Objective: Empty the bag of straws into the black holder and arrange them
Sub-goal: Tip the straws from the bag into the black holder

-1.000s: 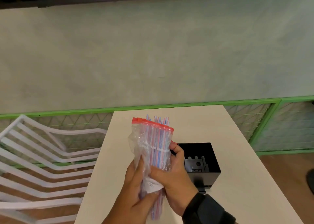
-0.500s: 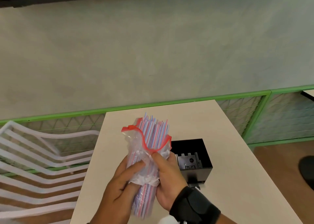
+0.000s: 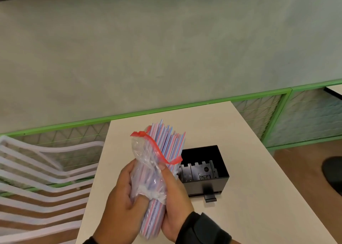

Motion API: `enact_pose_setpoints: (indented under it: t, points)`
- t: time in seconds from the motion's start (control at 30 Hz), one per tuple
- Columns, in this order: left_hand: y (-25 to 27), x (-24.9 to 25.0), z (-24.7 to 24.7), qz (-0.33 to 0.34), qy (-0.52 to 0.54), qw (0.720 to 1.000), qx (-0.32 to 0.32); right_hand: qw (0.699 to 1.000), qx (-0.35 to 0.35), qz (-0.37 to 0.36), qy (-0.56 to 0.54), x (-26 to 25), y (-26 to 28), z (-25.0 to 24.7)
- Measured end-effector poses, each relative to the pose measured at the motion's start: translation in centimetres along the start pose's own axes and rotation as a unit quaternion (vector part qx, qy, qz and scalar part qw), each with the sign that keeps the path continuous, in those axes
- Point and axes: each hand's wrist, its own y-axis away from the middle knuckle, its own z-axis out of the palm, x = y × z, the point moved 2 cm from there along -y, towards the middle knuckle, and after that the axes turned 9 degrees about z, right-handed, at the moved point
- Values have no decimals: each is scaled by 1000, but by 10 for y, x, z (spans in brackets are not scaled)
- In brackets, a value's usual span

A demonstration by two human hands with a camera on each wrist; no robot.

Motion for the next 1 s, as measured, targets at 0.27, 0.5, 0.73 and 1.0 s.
enact_pose_setpoints:
  t: [0.27,0.5,0.73,1.0]
  points:
    - [-10,6,-8,-5,-143,987,-78,999,-3,-9,46,-3,4,-3]
    - [-25,16,-10,19,-182,959,-216,998,30,44,-21,0,-7,-5]
    - [-39,18,-7,10,-225,962,-154,992,9,78,-97,-9,-10,1]
    - [-106,20,-5,-109,-199,926,-303,981,100,2,-168,-9,-13,8]
